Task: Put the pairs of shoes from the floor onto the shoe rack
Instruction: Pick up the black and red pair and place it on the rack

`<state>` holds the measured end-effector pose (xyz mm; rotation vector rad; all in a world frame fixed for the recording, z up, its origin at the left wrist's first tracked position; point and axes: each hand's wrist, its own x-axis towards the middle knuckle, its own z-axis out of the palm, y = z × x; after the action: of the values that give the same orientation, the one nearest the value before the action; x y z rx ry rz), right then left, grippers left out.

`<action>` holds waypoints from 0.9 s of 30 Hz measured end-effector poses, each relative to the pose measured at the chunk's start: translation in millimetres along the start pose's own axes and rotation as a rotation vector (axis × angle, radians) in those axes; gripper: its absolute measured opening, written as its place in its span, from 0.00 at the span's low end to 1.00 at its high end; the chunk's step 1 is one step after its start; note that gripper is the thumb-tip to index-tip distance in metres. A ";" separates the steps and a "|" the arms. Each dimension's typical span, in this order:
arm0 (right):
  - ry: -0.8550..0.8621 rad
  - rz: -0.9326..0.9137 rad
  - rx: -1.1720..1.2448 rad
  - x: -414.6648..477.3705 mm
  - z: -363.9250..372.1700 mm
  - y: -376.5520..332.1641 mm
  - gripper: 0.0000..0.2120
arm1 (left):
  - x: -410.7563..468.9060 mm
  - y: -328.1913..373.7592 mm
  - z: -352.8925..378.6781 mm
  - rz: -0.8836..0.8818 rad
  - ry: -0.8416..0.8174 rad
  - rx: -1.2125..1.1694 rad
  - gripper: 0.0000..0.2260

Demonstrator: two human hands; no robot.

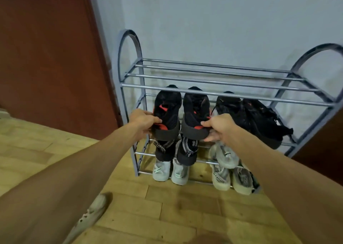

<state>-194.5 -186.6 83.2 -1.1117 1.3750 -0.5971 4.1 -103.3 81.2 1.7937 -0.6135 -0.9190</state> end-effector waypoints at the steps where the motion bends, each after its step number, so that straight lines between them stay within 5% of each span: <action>1: -0.010 -0.001 0.011 9.2 1.4 -1.1 0.12 | 10.7 3.4 2.5 0.010 0.001 0.022 0.17; 10: -0.010 -0.065 -0.154 28.7 7.1 2.9 0.15 | 42.9 -2.9 15.2 0.029 -0.041 0.136 0.12; 19: 0.067 -0.114 -0.321 -53.9 22.1 13.4 0.11 | -40.7 -4.9 -25.0 0.158 -0.056 0.265 0.29; 27: -0.198 -0.140 -0.550 -157.5 114.5 73.4 0.01 | -155.1 -106.0 -116.3 0.046 -0.141 0.235 0.22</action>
<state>-131.1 11.3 73.1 -1.6705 1.3277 -0.1937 7.8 116.3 57.3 1.9240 -0.8796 -0.9804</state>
